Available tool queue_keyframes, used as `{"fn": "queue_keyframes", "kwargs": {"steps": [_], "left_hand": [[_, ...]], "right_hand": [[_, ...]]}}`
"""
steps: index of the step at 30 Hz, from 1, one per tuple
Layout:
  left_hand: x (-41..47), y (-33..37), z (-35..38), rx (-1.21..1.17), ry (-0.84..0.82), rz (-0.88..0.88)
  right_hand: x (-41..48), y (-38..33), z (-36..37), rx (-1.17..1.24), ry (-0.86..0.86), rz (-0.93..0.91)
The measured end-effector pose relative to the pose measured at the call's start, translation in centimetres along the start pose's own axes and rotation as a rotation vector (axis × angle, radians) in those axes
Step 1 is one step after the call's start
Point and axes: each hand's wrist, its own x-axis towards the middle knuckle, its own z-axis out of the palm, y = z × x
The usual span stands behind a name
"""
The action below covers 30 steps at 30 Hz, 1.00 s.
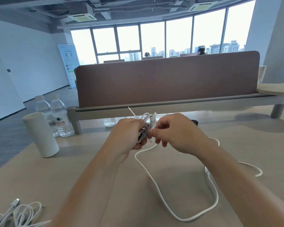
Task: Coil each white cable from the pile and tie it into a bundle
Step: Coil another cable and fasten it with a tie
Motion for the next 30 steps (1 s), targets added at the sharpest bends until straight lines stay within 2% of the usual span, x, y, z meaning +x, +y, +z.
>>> {"fn": "queue_keyframes", "kwargs": {"steps": [5,8,14,23,30], "left_hand": [[0.3,-0.4,0.3,-0.027,0.089,0.009],[0.1,-0.3,0.4,-0.022,0.068,0.011],[-0.1,-0.3,0.4,0.018,0.063,0.014],[-0.5,0.1,0.2,0.143,0.007,0.050],[-0.6,0.1,0.2,0.158,-0.015,0.043]], "right_hand": [[0.0,-0.3,1.4,0.101,-0.036,0.048],[0.0,-0.3,1.7,0.190,-0.012,0.048],[0.1,0.2,1.2,0.109,0.003,-0.011],[-0.4,0.2,-1.1,0.117,-0.245,-0.108],[-0.8,0.2,-1.3,0.392,-0.343,-0.052]]}}
